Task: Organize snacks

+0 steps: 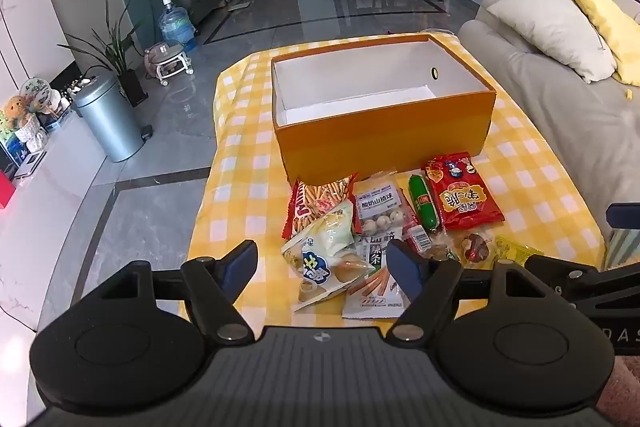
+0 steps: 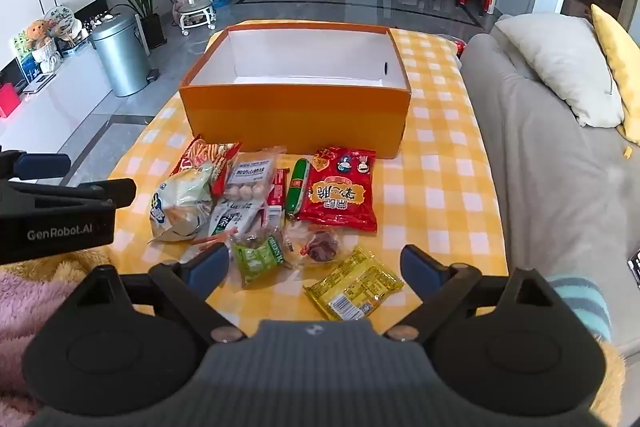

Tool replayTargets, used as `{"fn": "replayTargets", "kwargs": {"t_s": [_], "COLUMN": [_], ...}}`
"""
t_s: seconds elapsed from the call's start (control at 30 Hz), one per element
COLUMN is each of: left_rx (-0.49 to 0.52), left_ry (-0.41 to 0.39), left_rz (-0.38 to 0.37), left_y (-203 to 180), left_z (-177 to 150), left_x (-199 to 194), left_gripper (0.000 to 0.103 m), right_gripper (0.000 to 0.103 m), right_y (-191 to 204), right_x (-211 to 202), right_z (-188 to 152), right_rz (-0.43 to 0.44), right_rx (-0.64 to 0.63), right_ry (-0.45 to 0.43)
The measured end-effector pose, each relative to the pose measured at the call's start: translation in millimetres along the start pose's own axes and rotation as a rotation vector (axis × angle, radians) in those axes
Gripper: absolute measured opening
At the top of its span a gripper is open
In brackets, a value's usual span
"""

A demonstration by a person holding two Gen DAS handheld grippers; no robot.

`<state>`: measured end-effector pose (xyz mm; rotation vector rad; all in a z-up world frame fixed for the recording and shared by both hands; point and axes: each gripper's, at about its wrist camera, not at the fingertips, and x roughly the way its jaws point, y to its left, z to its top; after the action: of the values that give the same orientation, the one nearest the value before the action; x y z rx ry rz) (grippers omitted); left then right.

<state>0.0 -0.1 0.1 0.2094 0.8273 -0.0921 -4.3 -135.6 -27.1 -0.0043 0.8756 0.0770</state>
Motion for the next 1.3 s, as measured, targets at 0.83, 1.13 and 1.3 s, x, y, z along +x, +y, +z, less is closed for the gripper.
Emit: {"fn": "replayTargets", "kwargs": {"t_s": [0.83,1.13,1.3], "left_rx": [-0.018,-0.023,-0.029], "left_ry": [0.005,0.001,-0.003], "left_rz": [-0.006,-0.007,-0.011], "left_y": [2.1,2.5,4.5], "left_z": [0.6,1.2,1.6], "left_x": [-0.7,-1.6,-3.4], "left_gripper": [0.083,0.083,0.083], "right_gripper": [0.094,0.094,0.095], "right_y": [2.1,3.9,5.1], "right_x": [-2.5,-0.3,-1.5], "right_z": [6.2,7.2,8.8], "right_rz": [-0.031,-0.035,-0.037], "right_rx": [-0.009,-0.012,-0.012], "right_ry": [-0.01,-0.01,-0.016]}}
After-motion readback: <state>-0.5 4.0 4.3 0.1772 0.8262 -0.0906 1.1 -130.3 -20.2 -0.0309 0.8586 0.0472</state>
